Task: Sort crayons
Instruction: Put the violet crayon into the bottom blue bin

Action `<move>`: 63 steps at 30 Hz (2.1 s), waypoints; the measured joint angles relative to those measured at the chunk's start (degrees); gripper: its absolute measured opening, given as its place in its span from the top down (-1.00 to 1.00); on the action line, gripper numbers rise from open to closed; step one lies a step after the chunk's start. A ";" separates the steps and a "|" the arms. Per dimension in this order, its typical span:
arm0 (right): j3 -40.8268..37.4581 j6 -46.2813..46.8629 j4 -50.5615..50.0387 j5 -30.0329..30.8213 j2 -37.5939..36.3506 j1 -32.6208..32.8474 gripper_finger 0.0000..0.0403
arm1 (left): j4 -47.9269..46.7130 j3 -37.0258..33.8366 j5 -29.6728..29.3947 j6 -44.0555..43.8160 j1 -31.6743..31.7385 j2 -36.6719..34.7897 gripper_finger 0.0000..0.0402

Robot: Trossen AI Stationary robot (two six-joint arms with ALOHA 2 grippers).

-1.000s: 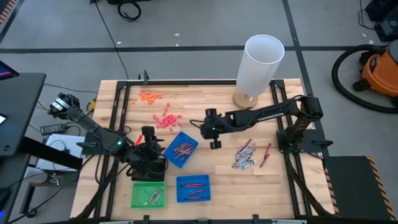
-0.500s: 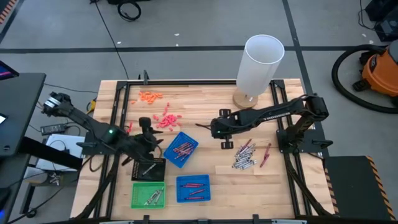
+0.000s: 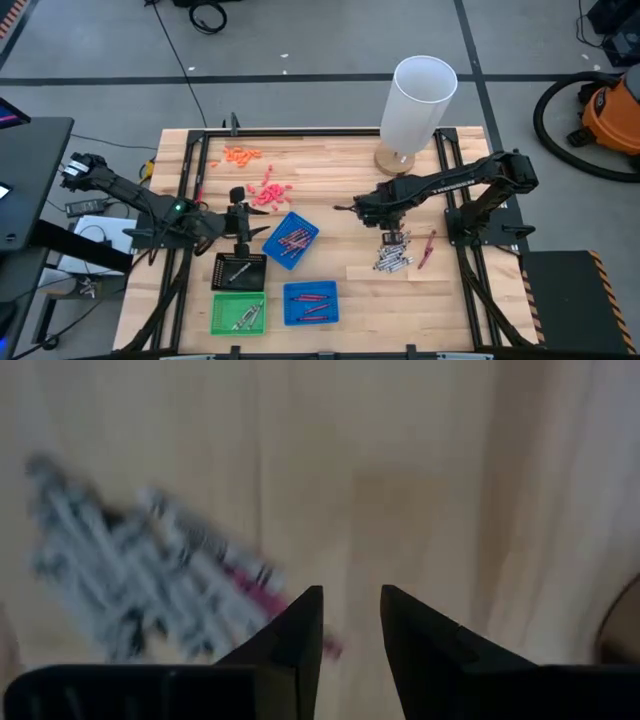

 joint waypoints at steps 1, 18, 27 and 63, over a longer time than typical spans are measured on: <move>-0.25 1.03 -1.77 -0.59 0.04 0.52 0.45 | 0.66 -0.48 0.03 -0.02 0.03 0.04 0.12; -10.86 27.88 -10.98 -19.61 -0.92 10.38 0.49 | 4.79 -1.23 -0.76 4.68 0.10 0.08 0.12; -11.69 16.49 -4.23 -9.19 -0.92 27.40 0.57 | 5.62 -1.23 -0.75 5.97 0.32 0.10 0.12; -14.28 4.53 4.36 -10.57 7.81 30.76 0.65 | 6.55 -1.23 -0.73 6.34 0.32 0.10 0.12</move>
